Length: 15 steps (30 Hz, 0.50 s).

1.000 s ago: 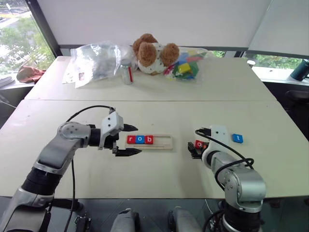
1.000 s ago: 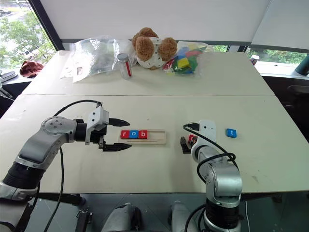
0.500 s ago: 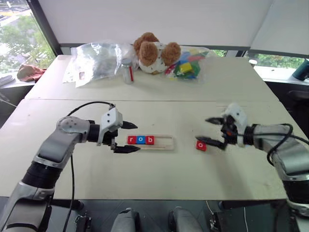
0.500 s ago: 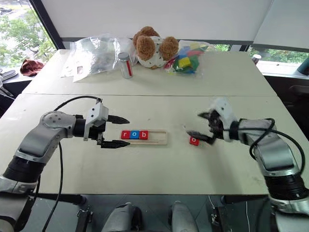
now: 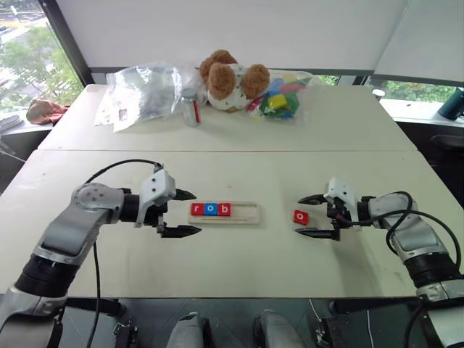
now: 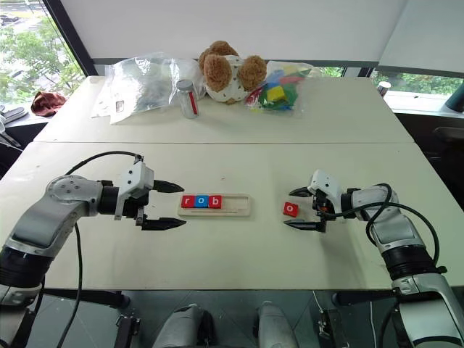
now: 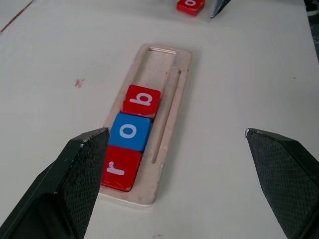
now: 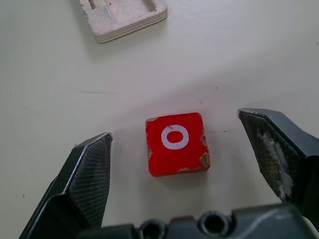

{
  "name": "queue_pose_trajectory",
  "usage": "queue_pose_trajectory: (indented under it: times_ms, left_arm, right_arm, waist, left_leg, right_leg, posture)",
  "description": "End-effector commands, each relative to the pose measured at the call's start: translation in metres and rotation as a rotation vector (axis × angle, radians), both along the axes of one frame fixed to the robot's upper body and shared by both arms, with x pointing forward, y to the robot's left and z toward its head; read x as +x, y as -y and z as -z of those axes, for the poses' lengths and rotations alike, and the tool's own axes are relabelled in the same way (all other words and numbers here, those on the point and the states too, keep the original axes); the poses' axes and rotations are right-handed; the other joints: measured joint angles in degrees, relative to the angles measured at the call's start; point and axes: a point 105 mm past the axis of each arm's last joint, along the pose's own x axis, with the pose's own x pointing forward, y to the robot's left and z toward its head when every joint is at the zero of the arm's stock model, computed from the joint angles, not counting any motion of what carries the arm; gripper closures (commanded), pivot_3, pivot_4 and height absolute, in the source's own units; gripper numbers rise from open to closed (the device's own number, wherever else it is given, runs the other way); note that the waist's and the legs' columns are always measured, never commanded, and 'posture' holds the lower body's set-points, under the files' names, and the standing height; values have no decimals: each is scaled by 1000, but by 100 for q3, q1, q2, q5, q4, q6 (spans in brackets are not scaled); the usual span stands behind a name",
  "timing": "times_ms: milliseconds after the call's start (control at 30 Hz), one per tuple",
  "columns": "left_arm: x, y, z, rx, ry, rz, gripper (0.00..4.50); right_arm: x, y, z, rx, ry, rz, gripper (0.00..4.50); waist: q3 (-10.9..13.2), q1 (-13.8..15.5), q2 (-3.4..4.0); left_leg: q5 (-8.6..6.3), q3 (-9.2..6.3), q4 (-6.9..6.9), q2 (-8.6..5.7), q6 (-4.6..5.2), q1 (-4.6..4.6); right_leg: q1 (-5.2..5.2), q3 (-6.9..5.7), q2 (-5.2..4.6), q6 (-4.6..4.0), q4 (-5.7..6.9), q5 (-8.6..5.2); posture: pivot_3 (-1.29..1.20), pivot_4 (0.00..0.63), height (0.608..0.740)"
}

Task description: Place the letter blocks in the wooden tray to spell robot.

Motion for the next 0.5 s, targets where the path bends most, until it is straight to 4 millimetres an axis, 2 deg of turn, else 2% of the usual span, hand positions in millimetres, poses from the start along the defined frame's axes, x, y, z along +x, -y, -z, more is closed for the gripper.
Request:
queue_pose_trajectory:
  times_ms: [33,133,267,400,500]
  left_arm:
    - [-1,0,-10,2,49,6,0]
    - [-2,2,-13,3,53,4,0]
    - [-3,0,-18,10,58,-15,0]
    - [3,-15,-18,29,55,-63,0]
    - [-1,-27,-13,61,36,-63,0]
  right_arm:
    - [2,-1,-5,6,14,-15,1907]
    - [2,-2,-4,9,12,-20,3385]
    - [7,-13,-15,31,44,-36,3385]
    - [14,-49,-39,69,77,-125,3385]
    - [21,-76,-47,35,106,-183,3385]
  waist:
    - [0,-15,0]
    - [0,-22,0]
    - [0,-34,0]
    - [2,-67,3]
    - [2,-64,4]
  left_leg:
    - [0,0,0,0,-1,0]
    - [0,0,0,1,1,2]
    - [-1,0,0,2,2,3]
    - [0,3,-1,6,1,9]
    - [0,3,-4,10,1,14]
  right_leg:
    - [0,0,0,0,0,0]
    - [0,0,3,0,2,0]
    - [0,1,3,0,3,0]
    - [-1,5,8,0,10,0]
    - [-2,5,11,0,15,0]
  posture:
    - [0,150,740]
    - [0,150,740]
    - [0,150,740]
    - [0,150,740]
    - [0,150,740]
